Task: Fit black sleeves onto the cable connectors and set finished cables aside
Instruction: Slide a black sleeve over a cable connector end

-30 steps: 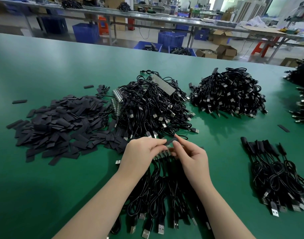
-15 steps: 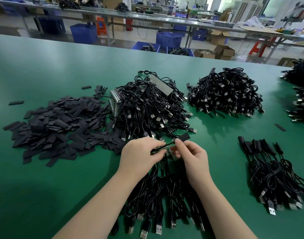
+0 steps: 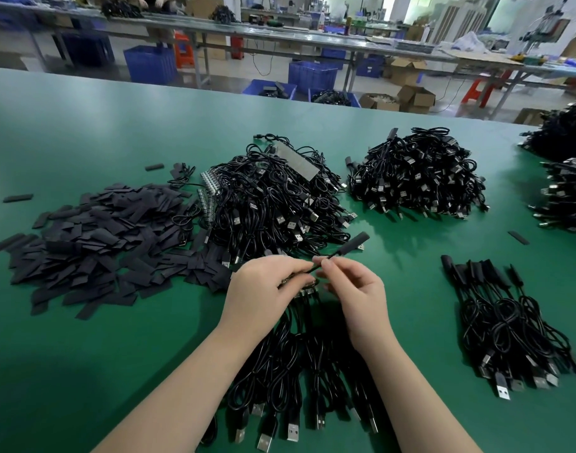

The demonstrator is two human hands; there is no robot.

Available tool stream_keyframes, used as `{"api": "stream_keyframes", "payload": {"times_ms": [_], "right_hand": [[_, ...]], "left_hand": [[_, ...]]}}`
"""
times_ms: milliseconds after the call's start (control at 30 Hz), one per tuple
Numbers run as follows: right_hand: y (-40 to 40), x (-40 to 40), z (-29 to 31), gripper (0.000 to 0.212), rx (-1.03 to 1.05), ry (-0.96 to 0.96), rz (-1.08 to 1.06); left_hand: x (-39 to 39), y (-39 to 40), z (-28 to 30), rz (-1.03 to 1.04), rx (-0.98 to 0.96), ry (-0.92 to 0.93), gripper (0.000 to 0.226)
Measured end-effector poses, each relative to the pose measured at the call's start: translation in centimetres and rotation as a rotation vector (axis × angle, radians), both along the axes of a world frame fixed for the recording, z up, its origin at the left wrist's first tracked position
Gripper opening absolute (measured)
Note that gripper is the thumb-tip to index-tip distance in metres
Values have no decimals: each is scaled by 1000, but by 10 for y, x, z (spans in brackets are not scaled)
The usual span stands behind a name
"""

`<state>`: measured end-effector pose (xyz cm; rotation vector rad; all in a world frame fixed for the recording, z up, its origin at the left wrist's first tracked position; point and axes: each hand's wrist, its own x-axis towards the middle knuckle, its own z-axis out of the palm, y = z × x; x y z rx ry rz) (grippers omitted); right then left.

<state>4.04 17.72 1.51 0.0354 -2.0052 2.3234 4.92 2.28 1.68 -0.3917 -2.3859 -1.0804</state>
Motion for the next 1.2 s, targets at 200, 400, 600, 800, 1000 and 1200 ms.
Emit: {"api": "stream_keyframes", "payload": {"times_ms": [200,400,600,800,1000,1200], "right_hand": [[64,1,58,7,-210,100,-293],[155,-2,74,15,1053,-66,-673],[154,-15,55,25,1619,-283,-617],[53,-8,40,27,1246,52,-84],[0,-9,3,18,881,56,-31],[2,-6,-9,15,519,45,-75]], "left_hand": [[-1,-2,-3,-40,-82,-165,47],[-8,2,-10,-78,-311,-196,42],[-12,4,-18,75,-491,-301,63],[-13,3,-18,62,-376,-318,54],[-9,-3,-13,64,-219,-220,48],[-4,0,-6,77,-183,-114,37]]}}
